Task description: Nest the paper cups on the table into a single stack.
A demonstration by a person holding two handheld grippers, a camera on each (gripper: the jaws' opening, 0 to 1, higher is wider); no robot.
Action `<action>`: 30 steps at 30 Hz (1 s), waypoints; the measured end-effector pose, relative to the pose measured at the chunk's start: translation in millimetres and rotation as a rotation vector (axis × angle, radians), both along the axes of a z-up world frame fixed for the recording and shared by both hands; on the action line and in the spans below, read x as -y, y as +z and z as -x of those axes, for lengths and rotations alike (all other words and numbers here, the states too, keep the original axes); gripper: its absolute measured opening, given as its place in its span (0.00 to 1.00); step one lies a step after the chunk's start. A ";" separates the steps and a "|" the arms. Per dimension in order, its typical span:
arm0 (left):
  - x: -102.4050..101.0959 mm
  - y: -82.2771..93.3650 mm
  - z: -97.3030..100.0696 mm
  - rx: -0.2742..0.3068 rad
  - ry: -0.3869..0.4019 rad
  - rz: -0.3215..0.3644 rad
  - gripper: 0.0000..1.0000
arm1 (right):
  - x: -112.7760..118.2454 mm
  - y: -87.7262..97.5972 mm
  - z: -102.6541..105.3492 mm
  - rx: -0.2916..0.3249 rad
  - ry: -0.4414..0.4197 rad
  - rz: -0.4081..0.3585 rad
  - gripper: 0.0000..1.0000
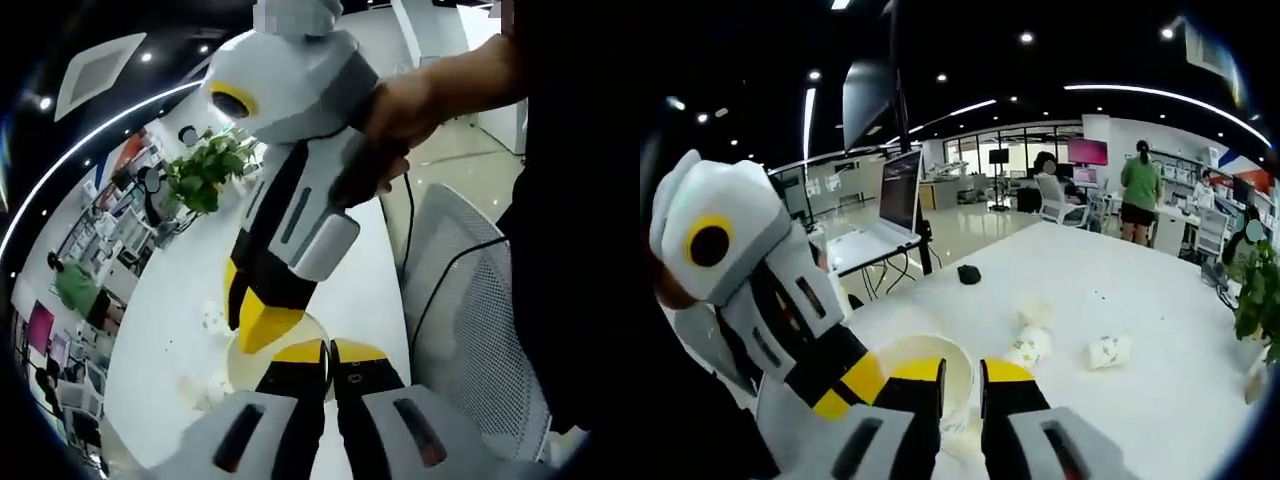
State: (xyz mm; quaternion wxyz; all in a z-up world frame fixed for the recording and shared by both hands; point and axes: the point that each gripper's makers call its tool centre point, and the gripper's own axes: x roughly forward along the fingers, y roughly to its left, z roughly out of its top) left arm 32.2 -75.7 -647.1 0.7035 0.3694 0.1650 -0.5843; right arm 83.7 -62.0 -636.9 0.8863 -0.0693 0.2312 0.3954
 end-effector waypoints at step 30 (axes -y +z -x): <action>2.0 16.9 -14.2 -0.037 0.167 0.274 0.36 | 19.5 -22.9 -11.9 -0.061 -0.081 0.037 0.00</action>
